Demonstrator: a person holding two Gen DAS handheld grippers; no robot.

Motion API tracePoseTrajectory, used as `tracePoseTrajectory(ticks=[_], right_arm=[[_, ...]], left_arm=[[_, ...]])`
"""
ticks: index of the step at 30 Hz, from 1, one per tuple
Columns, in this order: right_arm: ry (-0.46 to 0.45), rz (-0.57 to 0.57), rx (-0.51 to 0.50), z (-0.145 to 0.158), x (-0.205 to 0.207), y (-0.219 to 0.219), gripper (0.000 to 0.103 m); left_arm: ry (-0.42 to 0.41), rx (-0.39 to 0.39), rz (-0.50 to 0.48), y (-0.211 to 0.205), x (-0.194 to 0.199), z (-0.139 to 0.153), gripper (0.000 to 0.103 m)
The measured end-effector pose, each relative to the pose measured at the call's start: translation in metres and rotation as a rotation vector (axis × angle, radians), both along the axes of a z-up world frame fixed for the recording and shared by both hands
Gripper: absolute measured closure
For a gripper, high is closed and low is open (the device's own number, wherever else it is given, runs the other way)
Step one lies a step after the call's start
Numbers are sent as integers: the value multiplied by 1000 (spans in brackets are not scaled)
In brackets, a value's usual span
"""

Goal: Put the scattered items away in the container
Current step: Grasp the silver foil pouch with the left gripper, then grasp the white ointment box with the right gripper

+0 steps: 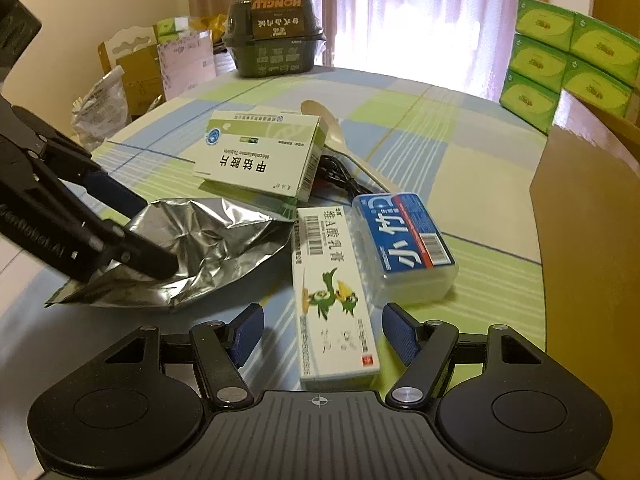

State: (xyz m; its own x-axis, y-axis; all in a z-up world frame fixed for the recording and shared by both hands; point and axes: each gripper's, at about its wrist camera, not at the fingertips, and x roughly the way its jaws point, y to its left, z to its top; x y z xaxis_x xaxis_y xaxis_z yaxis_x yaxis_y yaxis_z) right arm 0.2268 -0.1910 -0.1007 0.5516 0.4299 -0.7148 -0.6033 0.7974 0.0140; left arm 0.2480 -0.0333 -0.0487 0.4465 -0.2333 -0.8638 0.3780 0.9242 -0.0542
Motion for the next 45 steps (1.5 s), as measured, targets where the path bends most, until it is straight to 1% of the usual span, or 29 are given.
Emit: tracePoseTrajectory(ticks=[1,3,4,5,9,11,14,17,19,20,21,23,26,28,34,36,38,40,45], right_arm=[[2,3,-7,-1,2,1,48],[13,6,-19,-2,6,2,56],[14,2,-22,-3,6,1,62],[16,0,-21,-4,7,0,62],[26,-16,-14,-5,4,-5,62],[36,-22,-14,-4,1,-8,62],[50,-30,-16,-1,-6,-12,62],[56,-40,-10,0,-16,-17,62],[56,-42,-8,0,-23,-20,62],[57,-43,-5,0,-27,-21,62],[59,-45,-1,1,-30,-23,62],[65,-51,5,2,-38,-26,62],[75,-62,13,6,-50,-32,62],[82,-73,16,8,-59,-38,62],[92,-71,-14,10,-91,-51,62],[78,-67,-29,8,-99,-52,62],[68,-68,-40,7,-104,-51,62],[63,-73,-43,6,-104,-51,62],[54,-68,-53,7,-99,-44,61]], left_arm=[[7,1,-9,-2,2,-2,34],[30,-7,-17,-4,5,-6,34],[35,-7,-19,-6,6,-7,29],[34,-1,-26,-9,6,-8,26],[30,62,-79,-21,3,-12,20],[33,118,-123,-30,4,-15,19],[73,196,-182,-39,12,-22,19],[92,242,-214,-45,21,-25,21],[112,236,-221,-47,26,-25,25],[121,230,-223,-48,28,-25,30],[128,228,-221,-48,29,-24,31],[125,240,-226,-50,27,-23,39],[122,254,-238,-51,16,-21,43],[126,248,-246,-50,3,-19,44],[144,220,-267,-45,-53,-13,44],[157,212,-277,-43,-68,-13,44],[169,205,-284,-43,-77,-12,41],[175,208,-287,-41,-76,-12,39],[187,200,-290,-39,-66,-9,35]])
